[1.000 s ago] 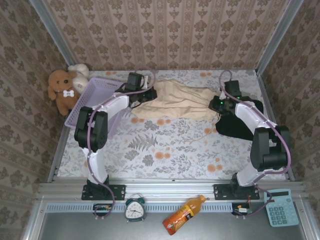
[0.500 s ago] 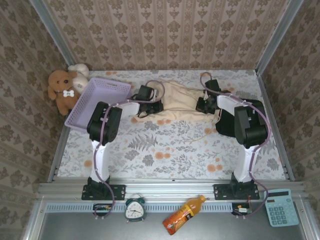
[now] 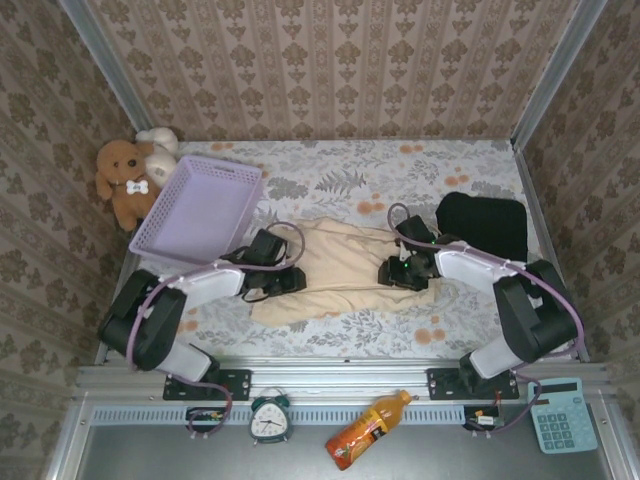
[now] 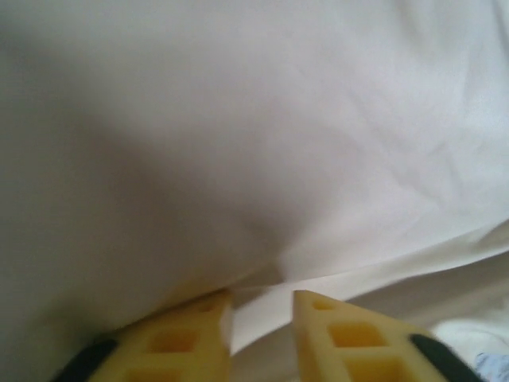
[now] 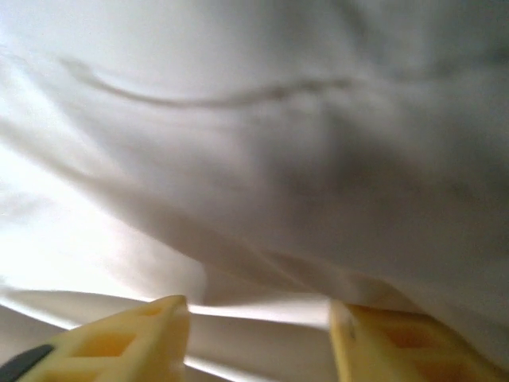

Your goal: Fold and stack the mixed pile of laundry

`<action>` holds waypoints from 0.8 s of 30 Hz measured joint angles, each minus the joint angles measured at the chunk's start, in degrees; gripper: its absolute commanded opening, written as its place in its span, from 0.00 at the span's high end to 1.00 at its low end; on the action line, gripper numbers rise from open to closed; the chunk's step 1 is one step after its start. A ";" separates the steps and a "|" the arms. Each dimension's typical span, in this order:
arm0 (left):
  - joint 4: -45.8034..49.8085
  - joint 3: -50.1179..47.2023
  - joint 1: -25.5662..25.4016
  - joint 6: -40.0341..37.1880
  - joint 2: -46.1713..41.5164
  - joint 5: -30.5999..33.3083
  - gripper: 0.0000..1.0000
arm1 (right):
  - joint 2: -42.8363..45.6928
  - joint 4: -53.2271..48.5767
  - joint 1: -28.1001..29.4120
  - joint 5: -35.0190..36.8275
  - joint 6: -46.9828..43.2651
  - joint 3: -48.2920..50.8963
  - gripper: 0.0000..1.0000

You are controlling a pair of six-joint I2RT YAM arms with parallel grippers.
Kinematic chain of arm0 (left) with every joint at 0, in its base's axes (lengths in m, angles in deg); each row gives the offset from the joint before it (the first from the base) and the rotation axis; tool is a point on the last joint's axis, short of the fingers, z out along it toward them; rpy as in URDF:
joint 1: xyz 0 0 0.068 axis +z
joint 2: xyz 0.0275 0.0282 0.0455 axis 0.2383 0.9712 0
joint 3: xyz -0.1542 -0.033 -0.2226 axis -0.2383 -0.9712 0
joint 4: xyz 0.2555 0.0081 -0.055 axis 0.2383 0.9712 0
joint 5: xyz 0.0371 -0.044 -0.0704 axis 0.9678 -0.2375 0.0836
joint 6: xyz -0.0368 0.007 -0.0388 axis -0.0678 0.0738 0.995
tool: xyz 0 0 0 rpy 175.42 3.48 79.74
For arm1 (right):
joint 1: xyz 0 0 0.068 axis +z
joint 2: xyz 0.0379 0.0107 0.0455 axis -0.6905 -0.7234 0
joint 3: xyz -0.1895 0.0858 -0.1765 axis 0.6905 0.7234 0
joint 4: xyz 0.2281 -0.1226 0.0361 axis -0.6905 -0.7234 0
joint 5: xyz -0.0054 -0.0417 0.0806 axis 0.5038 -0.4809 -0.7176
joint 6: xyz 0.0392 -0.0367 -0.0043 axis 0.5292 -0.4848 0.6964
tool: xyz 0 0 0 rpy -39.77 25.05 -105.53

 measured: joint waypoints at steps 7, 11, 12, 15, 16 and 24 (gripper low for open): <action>7.67 12.17 3.78 -4.07 -5.49 9.20 0.30 | 3.65 -5.86 -3.02 3.45 -3.28 -9.07 0.22; 5.73 15.58 6.14 -6.36 -3.28 13.66 0.30 | 5.05 -6.10 -7.30 5.27 -4.96 -14.21 0.18; 4.85 15.69 6.43 -6.71 -2.01 14.38 0.30 | 5.33 -5.95 -9.01 5.62 -5.25 -14.53 0.18; 2.82 15.63 7.06 -6.91 2.69 14.93 0.30 | 5.42 -5.84 -13.68 6.62 -6.29 -14.36 0.18; 2.03 15.63 7.19 -6.91 4.72 14.91 0.30 | 5.40 -5.60 -15.19 7.06 -6.58 -14.05 0.18; -3.61 15.63 7.63 -6.88 14.43 13.57 0.35 | -0.26 -0.52 -16.96 5.95 -8.17 -12.41 0.22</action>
